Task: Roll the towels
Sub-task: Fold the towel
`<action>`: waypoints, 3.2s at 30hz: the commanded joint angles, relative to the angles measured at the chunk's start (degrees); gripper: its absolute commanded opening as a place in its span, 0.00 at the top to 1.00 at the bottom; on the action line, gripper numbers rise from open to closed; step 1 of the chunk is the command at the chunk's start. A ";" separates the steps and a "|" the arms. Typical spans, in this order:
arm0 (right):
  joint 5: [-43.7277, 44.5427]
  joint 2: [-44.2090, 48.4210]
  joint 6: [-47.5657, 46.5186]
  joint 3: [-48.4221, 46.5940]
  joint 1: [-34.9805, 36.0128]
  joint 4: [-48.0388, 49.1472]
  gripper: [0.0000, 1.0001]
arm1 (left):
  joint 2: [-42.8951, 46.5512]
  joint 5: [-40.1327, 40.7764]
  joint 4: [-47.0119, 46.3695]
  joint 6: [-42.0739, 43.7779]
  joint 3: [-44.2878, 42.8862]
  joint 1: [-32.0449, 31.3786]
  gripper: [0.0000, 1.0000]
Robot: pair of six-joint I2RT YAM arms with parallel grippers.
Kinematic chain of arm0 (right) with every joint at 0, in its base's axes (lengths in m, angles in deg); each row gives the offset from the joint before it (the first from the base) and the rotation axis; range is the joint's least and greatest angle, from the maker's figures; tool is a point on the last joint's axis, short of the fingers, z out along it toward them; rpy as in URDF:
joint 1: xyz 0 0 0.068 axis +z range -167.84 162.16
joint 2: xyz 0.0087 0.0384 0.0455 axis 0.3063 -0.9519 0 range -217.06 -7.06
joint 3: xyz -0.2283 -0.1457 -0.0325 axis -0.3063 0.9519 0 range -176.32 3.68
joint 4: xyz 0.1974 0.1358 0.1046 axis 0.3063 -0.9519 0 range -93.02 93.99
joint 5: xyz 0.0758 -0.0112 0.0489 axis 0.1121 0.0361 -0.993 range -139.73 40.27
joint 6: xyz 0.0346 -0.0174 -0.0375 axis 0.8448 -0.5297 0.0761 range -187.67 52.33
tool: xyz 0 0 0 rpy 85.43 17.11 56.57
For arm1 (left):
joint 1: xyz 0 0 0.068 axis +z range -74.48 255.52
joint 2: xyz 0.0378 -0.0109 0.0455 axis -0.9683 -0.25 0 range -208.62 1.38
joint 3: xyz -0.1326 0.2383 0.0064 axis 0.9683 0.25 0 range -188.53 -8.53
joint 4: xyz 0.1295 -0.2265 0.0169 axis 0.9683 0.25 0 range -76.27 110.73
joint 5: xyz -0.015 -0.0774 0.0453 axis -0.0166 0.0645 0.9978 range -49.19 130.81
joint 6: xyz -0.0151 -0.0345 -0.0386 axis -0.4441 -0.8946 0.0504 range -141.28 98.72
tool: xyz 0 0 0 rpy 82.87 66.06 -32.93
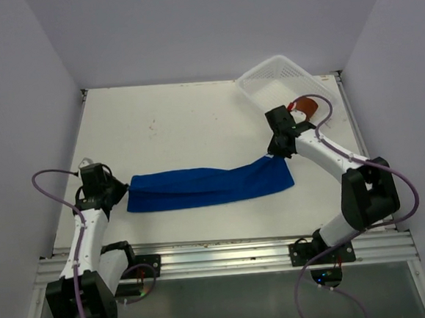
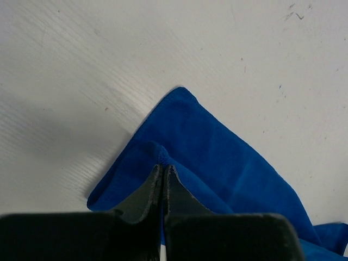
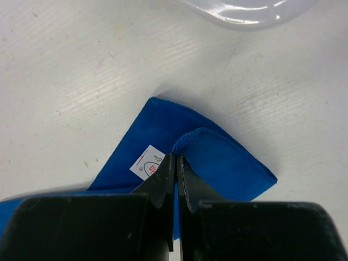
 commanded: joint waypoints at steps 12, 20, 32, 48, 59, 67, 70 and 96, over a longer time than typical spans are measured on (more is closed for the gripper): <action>1.39 -6.16 -2.95 -8.38 -1.90 2.52 0.54 | -10.53 2.90 -9.68 2.59 -5.03 0.00 0.70; -1.87 -5.38 -5.59 -9.88 -3.22 1.65 0.49 | -11.95 2.02 -10.39 3.65 -6.88 0.00 0.60; -6.79 8.42 -7.09 10.06 -4.71 1.21 0.49 | -9.48 -4.21 -10.56 3.91 -1.17 0.09 0.51; -10.13 8.87 -6.03 20.36 -9.19 4.80 0.50 | -3.95 -5.71 -6.26 4.26 -0.47 0.00 0.50; -11.88 4.83 -4.45 17.90 -11.04 7.27 1.00 | -0.17 -4.04 -2.92 2.15 4.89 0.00 0.48; -11.36 -0.79 -5.06 12.89 -18.49 8.68 1.00 | 0.80 -5.88 -2.12 1.71 5.07 -0.35 0.45; -12.94 -2.20 -5.33 12.45 -20.53 9.64 1.00 | 1.41 -6.50 -2.30 0.84 5.51 -1.66 0.47; -16.54 -2.03 -5.24 12.36 -22.47 11.05 1.00 | 13.54 -0.97 11.40 -8.92 7.54 -17.40 0.65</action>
